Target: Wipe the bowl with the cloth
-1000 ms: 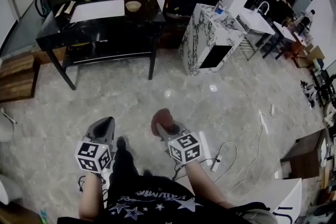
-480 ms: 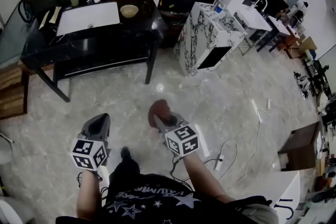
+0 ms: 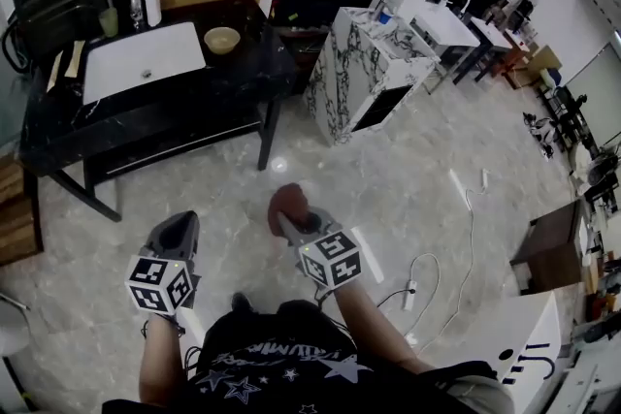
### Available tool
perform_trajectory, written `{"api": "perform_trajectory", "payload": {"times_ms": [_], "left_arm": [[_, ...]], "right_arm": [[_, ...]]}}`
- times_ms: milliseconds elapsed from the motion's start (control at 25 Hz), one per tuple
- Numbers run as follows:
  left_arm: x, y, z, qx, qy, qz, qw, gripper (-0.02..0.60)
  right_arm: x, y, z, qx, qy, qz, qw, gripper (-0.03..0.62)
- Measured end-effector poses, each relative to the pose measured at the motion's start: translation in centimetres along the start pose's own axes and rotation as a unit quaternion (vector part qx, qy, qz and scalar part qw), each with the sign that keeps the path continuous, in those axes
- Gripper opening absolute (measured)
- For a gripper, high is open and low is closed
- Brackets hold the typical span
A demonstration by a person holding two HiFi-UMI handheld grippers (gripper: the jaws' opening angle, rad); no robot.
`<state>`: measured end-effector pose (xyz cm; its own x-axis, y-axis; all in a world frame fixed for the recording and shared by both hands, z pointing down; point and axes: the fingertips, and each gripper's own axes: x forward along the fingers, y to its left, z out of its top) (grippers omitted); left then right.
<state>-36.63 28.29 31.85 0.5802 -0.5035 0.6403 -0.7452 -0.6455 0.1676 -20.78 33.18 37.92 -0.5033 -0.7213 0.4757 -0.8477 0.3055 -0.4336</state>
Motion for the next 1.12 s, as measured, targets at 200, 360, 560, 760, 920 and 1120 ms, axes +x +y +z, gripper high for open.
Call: {"api": "perform_trajectory", "payload": {"times_ms": [200,360,560,760,920,1120], "left_arm": [[1.8,1.7,0.8,-0.045,-0.009,-0.026,0.9986,0.009],[3.6,3.3,1.3,-0.040,0.000,-0.017,0.9990,0.009],[5.9,4.7,2.3,-0.037,0.006,0.000,0.9993,0.009],[8.7,7.9,4.3,-0.049,0.000,0.047,0.9977,0.009],[11.7,8.9,6.9,-0.042,-0.003,0.072,0.9965,0.009],[15.6,8.9,9.2,-0.046,-0.003,0.092,0.9947,0.009]], "right_arm": [[2.0,-0.8,1.1,-0.007,0.005,-0.007,1.000,0.051],[3.9,-2.5,2.1,0.000,0.000,-0.015,1.000,0.051],[7.6,-4.7,3.9,0.001,-0.005,0.006,1.000,0.049],[13.1,-7.3,6.7,-0.009,-0.013,0.052,0.999,0.049],[16.1,-10.5,9.5,-0.010,-0.019,0.077,0.997,0.051],[18.6,-14.5,11.7,-0.013,-0.022,0.103,0.994,0.051]]}}
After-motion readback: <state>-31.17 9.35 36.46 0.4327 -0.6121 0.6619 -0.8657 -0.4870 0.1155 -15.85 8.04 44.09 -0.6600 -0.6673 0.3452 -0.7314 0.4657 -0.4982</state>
